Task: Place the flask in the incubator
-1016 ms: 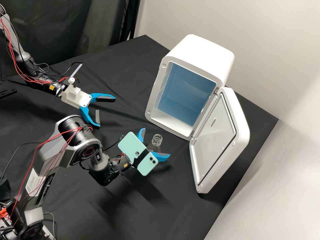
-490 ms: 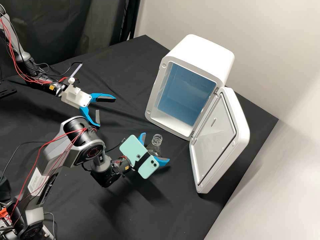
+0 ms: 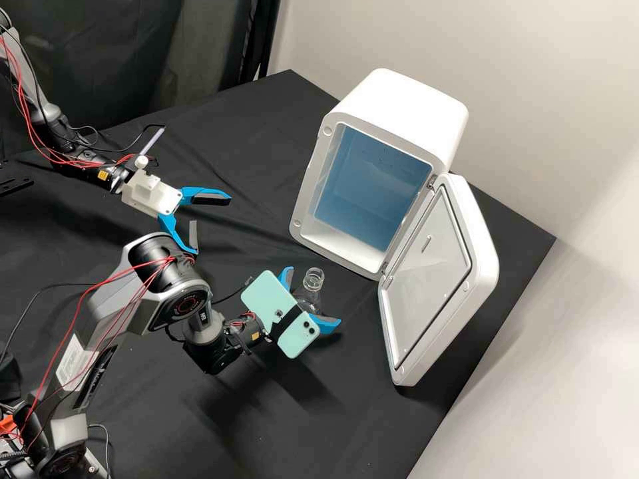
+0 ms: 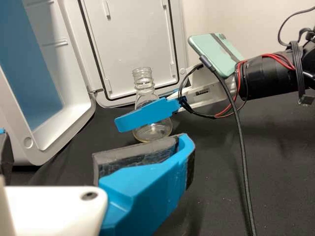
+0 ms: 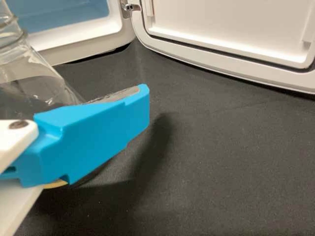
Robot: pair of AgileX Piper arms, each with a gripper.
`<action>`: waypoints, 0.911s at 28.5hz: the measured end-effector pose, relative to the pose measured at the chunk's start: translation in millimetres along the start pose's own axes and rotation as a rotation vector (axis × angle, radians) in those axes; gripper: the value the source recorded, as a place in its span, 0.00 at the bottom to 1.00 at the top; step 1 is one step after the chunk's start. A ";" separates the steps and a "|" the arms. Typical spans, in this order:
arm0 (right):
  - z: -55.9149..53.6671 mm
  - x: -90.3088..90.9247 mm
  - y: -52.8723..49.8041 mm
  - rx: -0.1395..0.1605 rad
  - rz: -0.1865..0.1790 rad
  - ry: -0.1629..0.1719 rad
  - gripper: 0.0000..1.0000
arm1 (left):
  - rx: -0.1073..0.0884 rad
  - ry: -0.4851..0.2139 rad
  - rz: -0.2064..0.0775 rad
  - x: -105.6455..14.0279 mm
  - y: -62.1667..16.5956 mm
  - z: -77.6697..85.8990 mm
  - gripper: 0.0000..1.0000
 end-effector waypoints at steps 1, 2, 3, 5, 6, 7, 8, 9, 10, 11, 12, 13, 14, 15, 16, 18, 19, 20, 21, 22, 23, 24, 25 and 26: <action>0.0 0.0 0.0 0.000 0.000 0.000 1.00 | 0.000 0.000 0.000 0.0 0.0 0.0 1.00; 0.0 0.0 0.0 0.000 0.000 0.000 1.00 | 0.000 0.000 0.000 0.0 0.0 0.0 1.00; 0.0 0.0 0.0 0.000 0.000 0.000 1.00 | 0.000 0.000 0.003 -0.2 0.8 0.1 1.00; 0.1 0.0 0.2 0.001 0.002 -0.001 1.00 | 0.002 -0.001 0.009 -1.0 3.4 0.5 1.00; 0.1 0.0 0.2 0.001 0.002 -0.001 1.00 | 0.002 -0.001 0.012 -1.3 4.4 0.6 1.00; 0.1 0.0 0.2 0.001 0.002 -0.001 1.00 | 0.002 -0.001 0.013 -1.4 4.7 0.6 1.00; 0.1 0.0 0.2 0.001 0.002 -0.001 1.00 | 0.002 -0.001 0.013 -1.4 4.7 0.6 1.00; 0.1 0.0 0.2 0.001 0.002 -0.001 1.00 | 0.002 -0.001 0.013 -1.4 4.7 0.6 1.00; 0.1 0.0 0.2 0.001 0.002 -0.001 1.00 | 0.002 -0.001 0.013 -1.4 4.7 0.6 1.00; 0.1 0.0 0.2 0.001 0.002 -0.001 1.00 | 0.002 -0.001 0.013 -1.4 4.7 0.6 1.00; -0.3 0.1 -0.4 0.001 0.000 0.000 1.00 | 0.002 -0.001 0.013 -1.4 4.7 0.6 1.00; -0.7 0.1 -0.8 0.001 0.000 0.000 1.00 | 0.002 -0.001 0.014 -1.5 4.9 0.7 1.00; -1.1 0.2 -1.3 0.001 -0.001 0.001 1.00 | 0.002 -0.001 0.014 -1.5 4.9 0.7 1.00; -2.0 0.3 -2.3 0.000 -0.004 0.004 1.00 | 0.002 -0.001 0.014 -1.5 4.9 0.7 1.00; -1.9 0.3 -2.1 0.000 -0.004 0.003 1.00 | 0.002 -0.001 0.014 -1.5 4.9 0.7 1.00; -2.8 0.4 -3.2 -0.001 -0.007 0.006 1.00 | 0.002 -0.001 0.014 -1.5 4.9 0.7 1.00; -2.9 0.4 -3.4 -0.003 -0.008 0.006 1.00 | 0.002 -0.001 0.014 -1.5 4.9 0.7 1.00; -2.9 0.4 -3.4 -0.003 -0.008 0.006 1.00 | 0.002 -0.001 0.014 -1.5 4.9 0.7 1.00; -2.9 0.4 -3.4 -0.003 -0.008 0.006 1.00 | 0.002 -0.001 0.014 -1.5 4.9 0.7 1.00; -3.2 0.4 -3.7 -0.006 -0.009 0.007 1.00 | 0.002 -0.001 0.014 -1.5 4.9 0.7 1.00; -3.5 0.4 -4.0 -0.011 -0.010 0.008 1.00 | 0.002 -0.001 0.014 -1.5 4.9 0.7 1.00; -4.0 0.8 -4.1 -0.012 -0.009 0.010 1.00 | 0.002 -0.001 0.014 -1.5 4.9 0.7 1.00; -4.3 0.8 -4.4 -0.014 -0.010 0.011 1.00 | 0.002 -0.001 0.014 -1.5 4.9 0.7 1.00; -4.3 0.8 -4.4 -0.014 -0.010 0.011 1.00 | 0.002 -0.001 0.014 -1.5 4.9 0.7 1.00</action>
